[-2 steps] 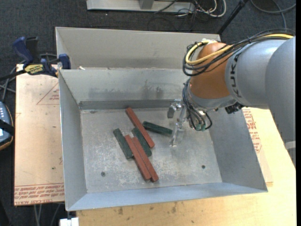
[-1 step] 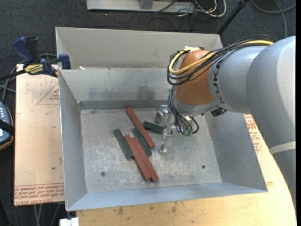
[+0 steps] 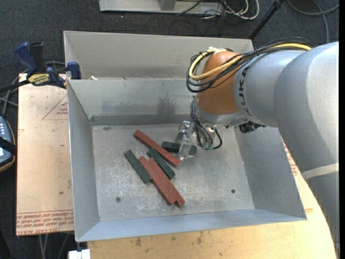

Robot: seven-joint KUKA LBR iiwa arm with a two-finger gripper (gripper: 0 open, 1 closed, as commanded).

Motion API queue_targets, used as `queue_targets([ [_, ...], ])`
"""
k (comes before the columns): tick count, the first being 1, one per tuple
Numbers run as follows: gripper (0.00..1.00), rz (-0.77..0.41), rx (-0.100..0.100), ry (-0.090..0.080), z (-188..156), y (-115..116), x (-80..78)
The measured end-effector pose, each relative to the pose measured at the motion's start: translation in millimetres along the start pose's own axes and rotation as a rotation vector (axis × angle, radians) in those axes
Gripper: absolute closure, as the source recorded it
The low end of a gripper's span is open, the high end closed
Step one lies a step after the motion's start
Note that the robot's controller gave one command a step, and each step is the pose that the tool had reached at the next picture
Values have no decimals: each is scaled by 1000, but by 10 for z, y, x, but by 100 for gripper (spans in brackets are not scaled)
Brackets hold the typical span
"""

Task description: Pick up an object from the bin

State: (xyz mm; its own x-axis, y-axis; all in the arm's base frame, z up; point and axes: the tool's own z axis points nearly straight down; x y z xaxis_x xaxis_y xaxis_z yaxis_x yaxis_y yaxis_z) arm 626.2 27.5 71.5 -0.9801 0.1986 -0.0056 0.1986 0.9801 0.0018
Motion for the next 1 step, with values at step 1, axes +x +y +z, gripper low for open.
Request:
queue_targets([
  [1,100,0,0,0,0,0,0],
])
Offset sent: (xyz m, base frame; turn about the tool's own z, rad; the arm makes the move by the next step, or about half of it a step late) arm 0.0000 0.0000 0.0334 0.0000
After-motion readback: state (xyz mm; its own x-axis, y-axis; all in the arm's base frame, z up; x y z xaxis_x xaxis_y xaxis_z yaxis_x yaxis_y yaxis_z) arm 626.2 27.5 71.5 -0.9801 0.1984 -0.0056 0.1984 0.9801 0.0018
